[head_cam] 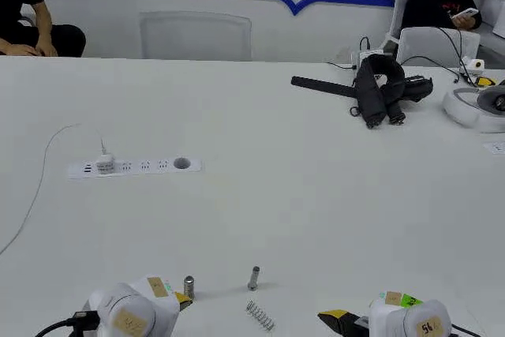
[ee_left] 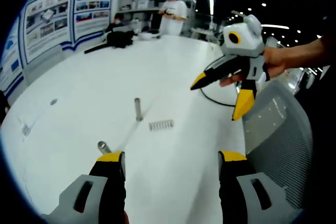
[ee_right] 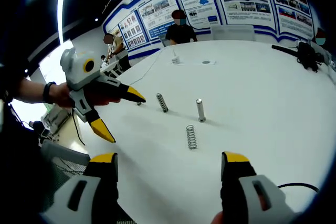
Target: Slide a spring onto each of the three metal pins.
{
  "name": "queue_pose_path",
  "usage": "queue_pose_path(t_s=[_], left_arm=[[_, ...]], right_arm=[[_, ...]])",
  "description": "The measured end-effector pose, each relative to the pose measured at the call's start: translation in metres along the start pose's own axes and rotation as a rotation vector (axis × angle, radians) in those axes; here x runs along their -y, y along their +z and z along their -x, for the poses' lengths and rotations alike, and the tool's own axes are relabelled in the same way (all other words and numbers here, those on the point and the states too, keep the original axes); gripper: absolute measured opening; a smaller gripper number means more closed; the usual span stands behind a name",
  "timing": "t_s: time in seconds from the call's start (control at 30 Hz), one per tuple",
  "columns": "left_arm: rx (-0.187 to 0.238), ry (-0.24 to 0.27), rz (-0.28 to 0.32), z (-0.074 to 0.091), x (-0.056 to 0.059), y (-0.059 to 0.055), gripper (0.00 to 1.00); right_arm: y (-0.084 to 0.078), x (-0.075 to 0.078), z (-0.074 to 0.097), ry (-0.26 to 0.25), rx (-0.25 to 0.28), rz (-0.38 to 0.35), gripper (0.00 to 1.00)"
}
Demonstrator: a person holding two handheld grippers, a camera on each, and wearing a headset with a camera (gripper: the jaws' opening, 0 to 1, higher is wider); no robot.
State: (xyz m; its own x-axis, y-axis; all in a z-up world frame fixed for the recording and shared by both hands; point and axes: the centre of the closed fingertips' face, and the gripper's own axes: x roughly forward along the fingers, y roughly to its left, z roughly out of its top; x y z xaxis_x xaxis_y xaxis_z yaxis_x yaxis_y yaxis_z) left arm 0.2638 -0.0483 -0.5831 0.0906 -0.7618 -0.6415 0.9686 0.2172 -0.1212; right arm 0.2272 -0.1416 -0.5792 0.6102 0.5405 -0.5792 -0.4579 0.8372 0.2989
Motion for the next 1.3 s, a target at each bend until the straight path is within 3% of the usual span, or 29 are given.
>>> queue_pose_path(t_s=[0.37,0.83,0.97,1.1,1.3], left_arm=[[-0.029,-0.047,-0.052,-0.023,0.005,0.007,0.73],[-0.073,-0.094,-0.112,-0.036,0.001,0.010,0.74],[-0.092,-0.110,-0.153,-0.040,0.004,0.010,0.74],[-0.136,-0.121,-0.233,-0.047,0.005,0.005,0.72],[-0.138,-0.141,-0.246,-0.059,0.007,0.008,0.71]], right_arm=[[-0.005,0.003,0.003,-0.006,0.001,-0.017,0.82],[-0.007,0.007,0.008,-0.006,-0.003,-0.023,0.83],[-0.009,0.004,0.007,0.000,-0.006,-0.025,0.83],[-0.013,0.002,0.007,0.004,-0.014,-0.023,0.83],[-0.016,0.002,0.009,0.002,-0.018,-0.028,0.83]])
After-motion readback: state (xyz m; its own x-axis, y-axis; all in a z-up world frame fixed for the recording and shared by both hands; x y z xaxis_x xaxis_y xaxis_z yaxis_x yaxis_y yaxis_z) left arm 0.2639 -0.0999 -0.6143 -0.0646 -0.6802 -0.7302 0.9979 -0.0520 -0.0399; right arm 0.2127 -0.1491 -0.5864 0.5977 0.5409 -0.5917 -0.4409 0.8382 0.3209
